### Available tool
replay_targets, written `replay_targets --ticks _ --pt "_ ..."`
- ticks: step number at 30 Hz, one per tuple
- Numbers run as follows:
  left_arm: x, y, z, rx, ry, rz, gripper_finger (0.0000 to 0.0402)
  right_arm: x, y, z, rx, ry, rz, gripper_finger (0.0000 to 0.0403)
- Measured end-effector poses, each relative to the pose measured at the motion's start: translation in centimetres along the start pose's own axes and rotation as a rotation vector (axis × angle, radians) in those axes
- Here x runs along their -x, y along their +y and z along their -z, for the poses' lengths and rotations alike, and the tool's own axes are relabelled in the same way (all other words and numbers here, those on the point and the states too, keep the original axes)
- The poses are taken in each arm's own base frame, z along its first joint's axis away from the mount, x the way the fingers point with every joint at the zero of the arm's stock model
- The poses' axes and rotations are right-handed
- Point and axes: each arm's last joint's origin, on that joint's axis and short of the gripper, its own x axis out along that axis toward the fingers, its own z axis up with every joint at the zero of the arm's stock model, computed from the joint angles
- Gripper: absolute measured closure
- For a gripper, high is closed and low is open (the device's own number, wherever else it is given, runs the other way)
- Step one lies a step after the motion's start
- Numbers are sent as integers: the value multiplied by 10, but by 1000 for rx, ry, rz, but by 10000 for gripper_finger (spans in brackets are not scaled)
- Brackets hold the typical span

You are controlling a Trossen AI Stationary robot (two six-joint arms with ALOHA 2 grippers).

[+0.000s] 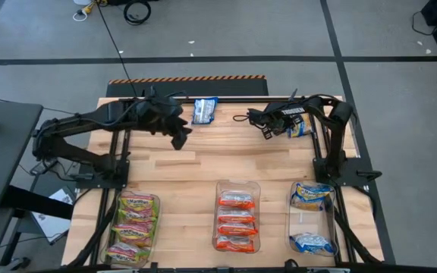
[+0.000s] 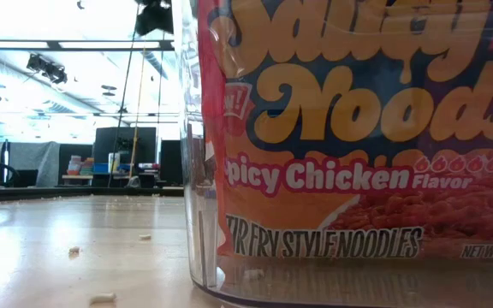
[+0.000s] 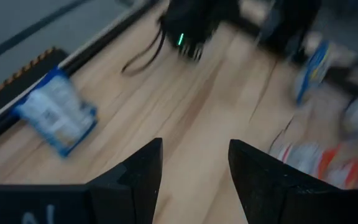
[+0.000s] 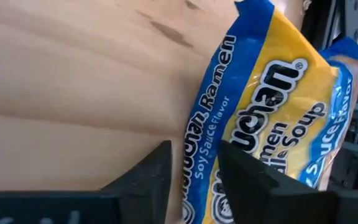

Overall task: Sort Maruchan noodles
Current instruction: Put the blue noodle pack into the right transparent bin

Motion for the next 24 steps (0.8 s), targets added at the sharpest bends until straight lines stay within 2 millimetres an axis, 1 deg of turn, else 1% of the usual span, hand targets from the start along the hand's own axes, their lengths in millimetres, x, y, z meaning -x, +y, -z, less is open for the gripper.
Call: replay_targets --ticks 4,8,9,11,14,17,19,24 --pt "0 11 8 -88 105 -50 214 -4 -3 -4 -12 -6 13 309" --pt "0 13 10 -140 132 -59 214 -9 -6 -8 -14 13 -2 384" --pt "2 13 11 -154 141 -61 214 -8 -7 -7 -8 21 -16 392" --pt "6 14 13 -170 159 -62 214 -1 -12 -6 -20 36 -47 392" --pt "14 15 21 -164 207 -110 214 21 -26 1 -62 28 -93 397" --pt "24 13 29 -186 225 -185 214 49 -42 11 -150 6 -187 397" --pt "29 10 33 -215 225 -205 214 70 -53 20 -233 -14 -284 398" --pt "36 0 36 -256 200 -160 214 120 -82 48 -436 -76 -585 399"
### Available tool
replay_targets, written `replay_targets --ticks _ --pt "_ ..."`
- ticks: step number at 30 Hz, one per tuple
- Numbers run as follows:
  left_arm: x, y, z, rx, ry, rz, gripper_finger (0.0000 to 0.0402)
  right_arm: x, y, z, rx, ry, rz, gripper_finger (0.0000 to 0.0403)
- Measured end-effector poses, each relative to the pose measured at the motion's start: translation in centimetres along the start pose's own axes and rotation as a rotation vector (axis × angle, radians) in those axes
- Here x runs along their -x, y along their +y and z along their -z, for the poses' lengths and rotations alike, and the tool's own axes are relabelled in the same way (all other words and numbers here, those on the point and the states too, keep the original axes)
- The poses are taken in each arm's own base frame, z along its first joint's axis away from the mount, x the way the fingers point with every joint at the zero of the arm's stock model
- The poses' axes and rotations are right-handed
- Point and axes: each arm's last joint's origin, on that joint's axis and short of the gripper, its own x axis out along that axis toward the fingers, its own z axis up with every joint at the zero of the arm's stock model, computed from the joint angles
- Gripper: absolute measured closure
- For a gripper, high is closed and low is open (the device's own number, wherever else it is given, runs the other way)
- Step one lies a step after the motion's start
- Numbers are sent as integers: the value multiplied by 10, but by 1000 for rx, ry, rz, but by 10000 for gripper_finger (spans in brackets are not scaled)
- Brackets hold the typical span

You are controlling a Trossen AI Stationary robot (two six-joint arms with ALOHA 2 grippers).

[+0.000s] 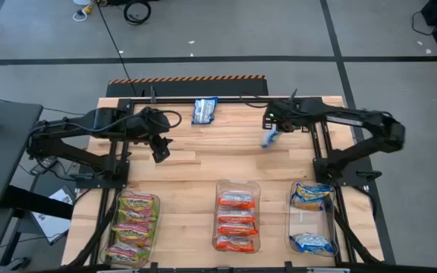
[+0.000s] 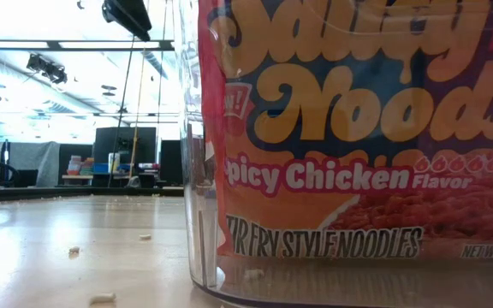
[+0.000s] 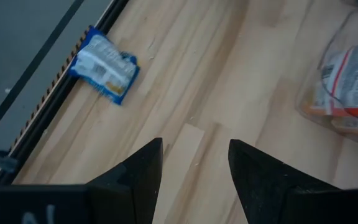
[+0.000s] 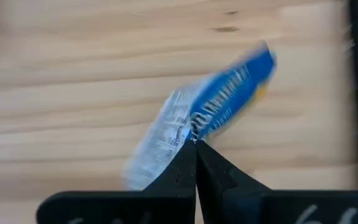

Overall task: Sort Maruchan noodles
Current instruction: Put the blue noodle pack into the right transparent bin

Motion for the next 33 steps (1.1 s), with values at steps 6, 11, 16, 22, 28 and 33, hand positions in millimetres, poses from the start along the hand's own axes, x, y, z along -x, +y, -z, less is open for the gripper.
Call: replay_targets --ticks 6,11,16,22,28,33 --pt "2 -14 -2 -34 -55 47 214 50 -9 27 -268 -90 -244 400" --pt "5 -26 1 -27 -74 82 214 75 -12 52 -417 -183 -396 400" --pt "10 -37 2 5 -108 114 214 91 -18 74 -407 -190 -503 400" --pt "16 -49 -1 81 -180 169 214 103 -30 90 -272 -147 -535 400" --pt "17 -66 -14 144 -328 216 214 79 -41 96 -209 -158 -332 399" --pt "13 -81 -34 231 -482 288 214 32 -36 106 -331 -202 -303 398"
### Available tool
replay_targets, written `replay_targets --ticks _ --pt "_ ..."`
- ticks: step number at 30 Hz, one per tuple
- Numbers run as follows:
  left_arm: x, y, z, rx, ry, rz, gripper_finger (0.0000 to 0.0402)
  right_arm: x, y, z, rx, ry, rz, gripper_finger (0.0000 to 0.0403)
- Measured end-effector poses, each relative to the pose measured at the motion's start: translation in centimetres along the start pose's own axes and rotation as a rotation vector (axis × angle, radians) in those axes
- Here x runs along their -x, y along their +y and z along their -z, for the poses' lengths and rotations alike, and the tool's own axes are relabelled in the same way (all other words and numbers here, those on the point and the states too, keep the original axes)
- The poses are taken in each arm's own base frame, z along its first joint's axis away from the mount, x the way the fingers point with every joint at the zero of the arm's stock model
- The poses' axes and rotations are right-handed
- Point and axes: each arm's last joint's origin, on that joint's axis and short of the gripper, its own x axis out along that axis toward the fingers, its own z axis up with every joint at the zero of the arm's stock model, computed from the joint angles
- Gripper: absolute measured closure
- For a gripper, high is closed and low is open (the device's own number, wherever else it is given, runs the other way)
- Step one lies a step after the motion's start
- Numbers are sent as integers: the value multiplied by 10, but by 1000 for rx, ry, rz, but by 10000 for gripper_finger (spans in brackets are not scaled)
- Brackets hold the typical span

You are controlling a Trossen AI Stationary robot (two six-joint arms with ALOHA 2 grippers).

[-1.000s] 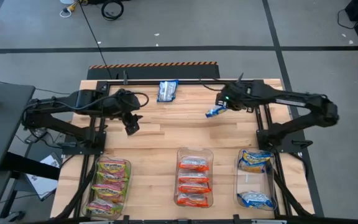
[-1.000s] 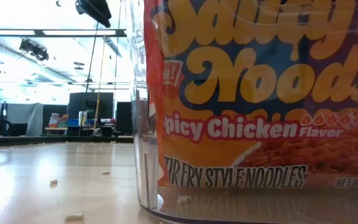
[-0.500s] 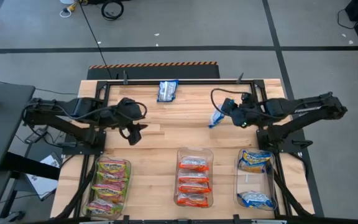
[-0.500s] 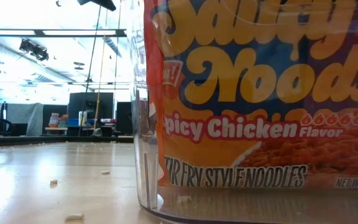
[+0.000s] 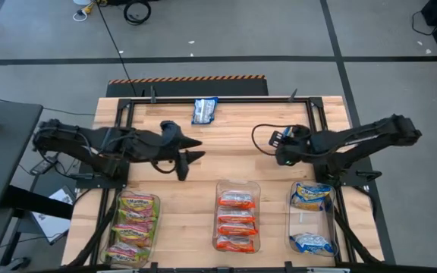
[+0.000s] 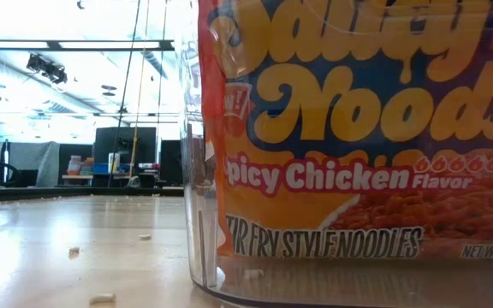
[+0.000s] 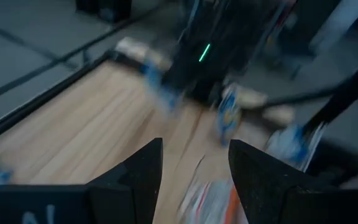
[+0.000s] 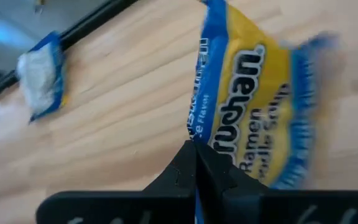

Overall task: Sort Maruchan noodles
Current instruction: Put the blue noodle pack into the right transparent bin

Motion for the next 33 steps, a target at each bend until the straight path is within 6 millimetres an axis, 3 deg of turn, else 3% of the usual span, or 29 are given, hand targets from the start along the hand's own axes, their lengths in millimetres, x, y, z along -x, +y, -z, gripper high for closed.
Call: replay_targets --ticks 5,10,16,26,33 --pt "-21 -12 -4 34 -94 35 214 -41 -12 11 -165 -44 -49 398" --pt "-40 -18 6 17 -68 24 214 -62 -14 7 -204 -76 -79 397" --pt "-57 -17 15 -10 -13 4 214 -67 -8 -2 -82 -35 -98 380" --pt "-62 -6 11 -28 7 -2 214 -69 -2 -6 -30 1 -134 315" --pt "-62 -7 16 -78 67 41 214 -65 2 -11 66 111 -115 292"
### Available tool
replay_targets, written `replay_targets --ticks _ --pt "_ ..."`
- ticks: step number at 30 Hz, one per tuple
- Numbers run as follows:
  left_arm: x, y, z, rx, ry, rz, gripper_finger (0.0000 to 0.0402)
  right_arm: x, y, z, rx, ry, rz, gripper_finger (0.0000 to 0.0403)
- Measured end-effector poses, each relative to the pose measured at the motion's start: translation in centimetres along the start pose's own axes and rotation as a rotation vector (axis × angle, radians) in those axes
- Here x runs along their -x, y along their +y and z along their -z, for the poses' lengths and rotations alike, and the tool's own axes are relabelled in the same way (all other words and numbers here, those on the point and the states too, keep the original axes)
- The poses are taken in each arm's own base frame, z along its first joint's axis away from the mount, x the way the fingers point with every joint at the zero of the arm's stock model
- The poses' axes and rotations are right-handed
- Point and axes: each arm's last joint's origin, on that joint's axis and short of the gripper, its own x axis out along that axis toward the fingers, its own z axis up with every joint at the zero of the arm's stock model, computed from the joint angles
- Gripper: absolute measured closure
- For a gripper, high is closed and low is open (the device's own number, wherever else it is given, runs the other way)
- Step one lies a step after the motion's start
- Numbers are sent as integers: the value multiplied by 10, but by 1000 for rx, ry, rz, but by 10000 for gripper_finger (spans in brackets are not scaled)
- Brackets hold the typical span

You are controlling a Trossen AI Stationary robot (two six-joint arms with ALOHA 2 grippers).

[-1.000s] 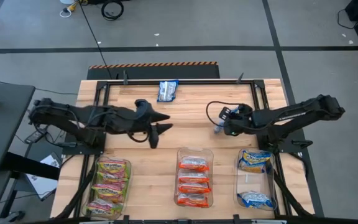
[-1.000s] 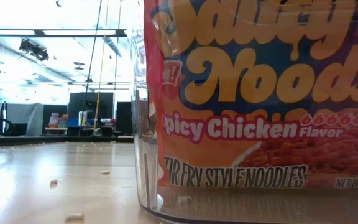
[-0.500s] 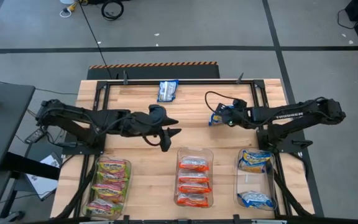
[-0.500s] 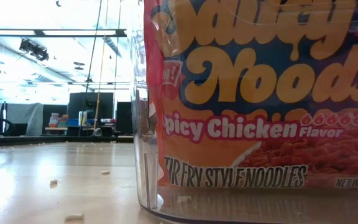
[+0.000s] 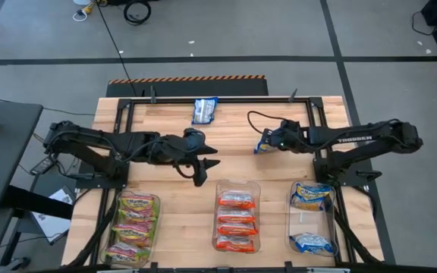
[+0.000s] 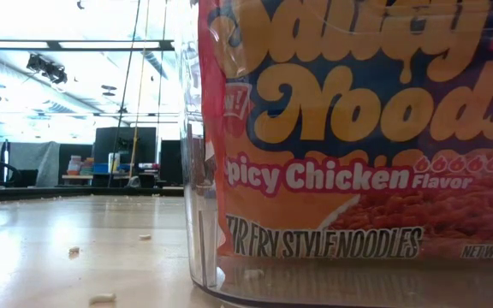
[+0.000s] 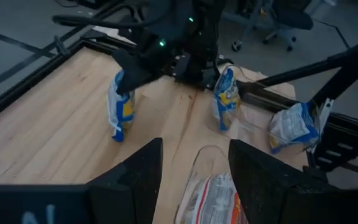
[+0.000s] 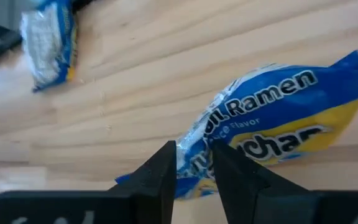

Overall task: Sort Maruchan noodles
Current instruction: Put the blue noodle pack into the right transparent bin

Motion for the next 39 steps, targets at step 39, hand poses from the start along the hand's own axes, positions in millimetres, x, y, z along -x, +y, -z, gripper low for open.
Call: replay_targets --ticks 39 --pt "-4 11 -12 77 -63 13 214 -40 55 -40 2169 704 -47 168"
